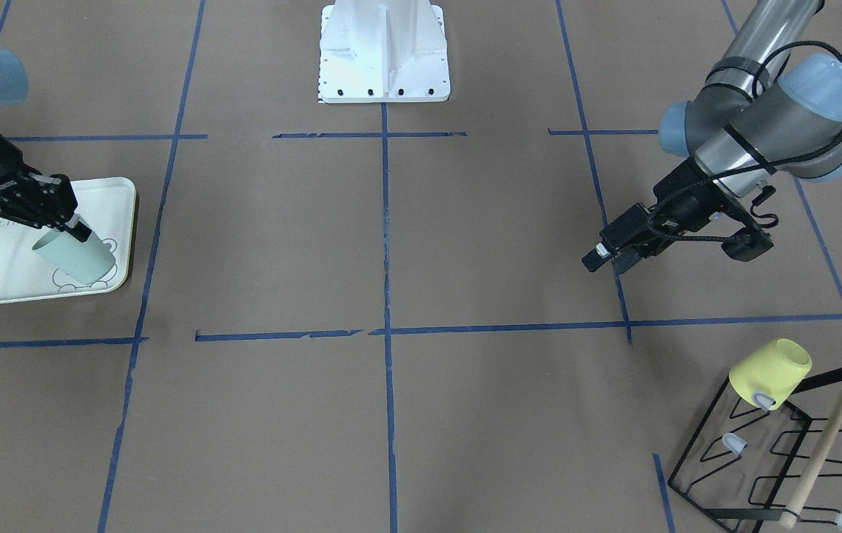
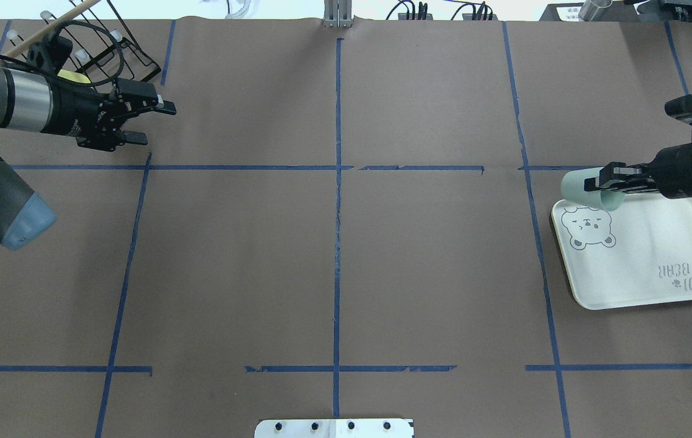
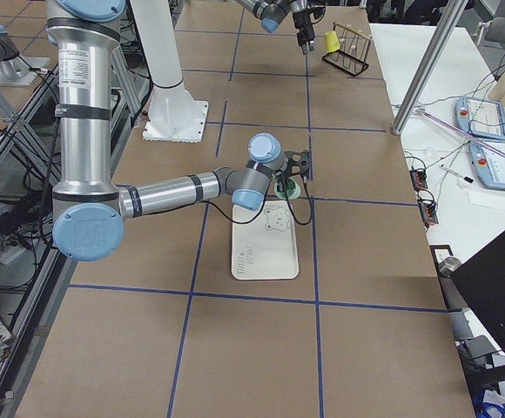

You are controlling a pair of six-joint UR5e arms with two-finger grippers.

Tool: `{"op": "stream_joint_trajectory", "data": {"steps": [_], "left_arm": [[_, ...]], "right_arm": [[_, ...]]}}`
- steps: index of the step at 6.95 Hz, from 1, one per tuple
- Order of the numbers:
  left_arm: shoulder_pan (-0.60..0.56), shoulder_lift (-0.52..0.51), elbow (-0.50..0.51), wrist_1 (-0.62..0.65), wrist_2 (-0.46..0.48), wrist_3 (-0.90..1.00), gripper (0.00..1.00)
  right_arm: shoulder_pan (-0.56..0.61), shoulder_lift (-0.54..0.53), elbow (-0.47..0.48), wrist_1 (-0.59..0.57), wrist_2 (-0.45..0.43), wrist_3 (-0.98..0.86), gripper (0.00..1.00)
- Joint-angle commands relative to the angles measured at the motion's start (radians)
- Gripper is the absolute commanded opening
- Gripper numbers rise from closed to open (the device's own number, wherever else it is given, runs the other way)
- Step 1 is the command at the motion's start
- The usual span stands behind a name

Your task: Left arm grabs green cup and hands to right arm on tray

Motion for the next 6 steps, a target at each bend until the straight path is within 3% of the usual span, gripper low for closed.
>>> {"op": "stream_joint_trajectory", "data": {"steps": [1,2,6], "left_arm": [[-0.046,0.071,-0.003,0.023,-0.010,0.099,1.00],[-0.070,0.103,-0.001,0.027,-0.025,0.188,1.00],[-0.086,0.146,-0.004,0.076,-0.027,0.298,1.00]], "right_arm": [[0.037,-0.057,0.162,-0.488,-0.010,-0.390,0.00],[0.035,-0.115,0.160,-0.503,-0.007,-0.493,0.00],[-0.011,-0.079,0.051,-0.510,-0.001,-0.494,0.00]]}}
